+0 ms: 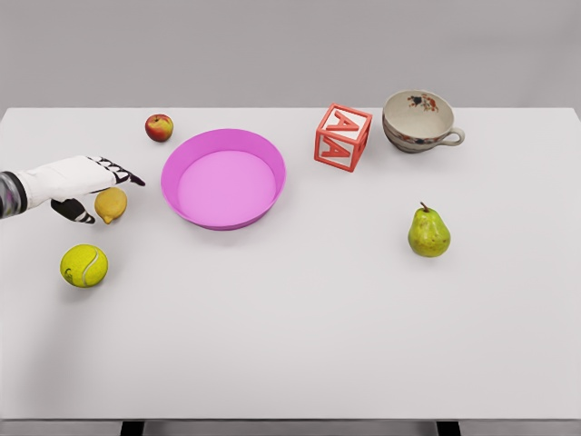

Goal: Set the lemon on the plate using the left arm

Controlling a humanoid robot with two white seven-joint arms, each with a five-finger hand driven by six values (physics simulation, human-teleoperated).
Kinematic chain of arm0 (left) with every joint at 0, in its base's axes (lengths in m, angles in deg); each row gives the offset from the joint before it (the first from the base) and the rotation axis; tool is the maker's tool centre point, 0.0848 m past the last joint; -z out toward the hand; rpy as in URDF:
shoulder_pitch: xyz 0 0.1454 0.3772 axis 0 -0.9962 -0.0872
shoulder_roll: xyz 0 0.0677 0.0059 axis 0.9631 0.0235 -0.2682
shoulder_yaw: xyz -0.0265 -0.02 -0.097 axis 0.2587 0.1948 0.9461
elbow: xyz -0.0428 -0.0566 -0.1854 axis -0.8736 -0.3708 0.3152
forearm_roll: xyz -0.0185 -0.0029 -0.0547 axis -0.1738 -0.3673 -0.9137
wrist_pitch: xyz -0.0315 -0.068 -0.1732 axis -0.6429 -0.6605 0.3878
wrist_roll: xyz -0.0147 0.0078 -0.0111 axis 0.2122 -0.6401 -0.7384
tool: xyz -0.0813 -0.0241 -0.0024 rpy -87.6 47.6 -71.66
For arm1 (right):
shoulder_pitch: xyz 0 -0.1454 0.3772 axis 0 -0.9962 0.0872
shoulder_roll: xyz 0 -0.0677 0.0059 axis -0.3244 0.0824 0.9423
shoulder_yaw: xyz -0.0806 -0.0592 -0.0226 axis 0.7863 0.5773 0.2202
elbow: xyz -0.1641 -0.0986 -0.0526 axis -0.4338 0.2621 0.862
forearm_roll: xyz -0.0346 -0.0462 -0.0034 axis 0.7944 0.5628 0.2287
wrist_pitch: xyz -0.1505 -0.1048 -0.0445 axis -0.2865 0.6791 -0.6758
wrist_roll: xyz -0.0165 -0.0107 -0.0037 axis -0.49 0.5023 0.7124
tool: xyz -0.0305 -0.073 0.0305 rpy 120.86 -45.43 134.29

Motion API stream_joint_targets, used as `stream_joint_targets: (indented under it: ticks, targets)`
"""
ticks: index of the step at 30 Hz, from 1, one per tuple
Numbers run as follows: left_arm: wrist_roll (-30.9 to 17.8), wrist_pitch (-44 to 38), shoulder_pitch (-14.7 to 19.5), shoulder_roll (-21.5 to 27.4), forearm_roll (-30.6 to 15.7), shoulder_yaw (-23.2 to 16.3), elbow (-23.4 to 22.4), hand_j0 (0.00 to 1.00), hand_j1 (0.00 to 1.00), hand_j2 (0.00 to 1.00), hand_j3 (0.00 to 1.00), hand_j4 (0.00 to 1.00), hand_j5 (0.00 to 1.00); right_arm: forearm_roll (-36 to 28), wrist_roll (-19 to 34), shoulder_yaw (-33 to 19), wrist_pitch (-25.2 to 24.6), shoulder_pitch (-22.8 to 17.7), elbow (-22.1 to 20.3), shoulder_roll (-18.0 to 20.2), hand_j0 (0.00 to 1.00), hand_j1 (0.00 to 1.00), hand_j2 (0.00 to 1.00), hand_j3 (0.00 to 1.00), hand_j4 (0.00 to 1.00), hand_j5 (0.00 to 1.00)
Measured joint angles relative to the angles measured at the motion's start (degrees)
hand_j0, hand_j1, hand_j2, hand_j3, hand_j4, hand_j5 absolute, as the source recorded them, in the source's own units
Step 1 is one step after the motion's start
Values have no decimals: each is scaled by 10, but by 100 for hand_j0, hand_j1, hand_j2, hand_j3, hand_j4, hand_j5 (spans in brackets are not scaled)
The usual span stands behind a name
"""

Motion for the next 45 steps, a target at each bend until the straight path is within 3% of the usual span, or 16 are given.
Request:
stream_joint_targets:
  ticks: [9,11,19,24,27,34,45]
  targets:
    - [0,0,-5,0,-1,-1,14,85,85,85,85,85,85,0,0,0,0,0,0,0,100,100,100,100,100,100]
    - [0,0,-5,0,-1,-1,15,79,79,79,79,79,79,0,0,0,0,0,0,0,100,100,100,100,100,100]
    - [0,0,-13,1,-1,-1,18,78,78,78,78,78,78,0,0,0,0,0,0,0,100,100,100,100,100,100]
    - [0,0,-13,1,-1,-3,19,67,67,67,67,67,67,0,0,0,0,0,0,0,100,100,100,100,100,100]
    - [0,0,-13,1,-1,-3,19,66,66,66,66,66,66,0,0,0,0,0,0,0,100,100,100,100,100,100]
    - [0,0,-12,2,-4,-5,20,54,54,54,54,54,54,0,0,0,0,0,0,0,100,100,100,100,100,100]
    - [0,0,-9,3,-22,0,27,54,54,54,54,54,54,0,0,0,0,0,0,0,100,100,100,100,100,100]
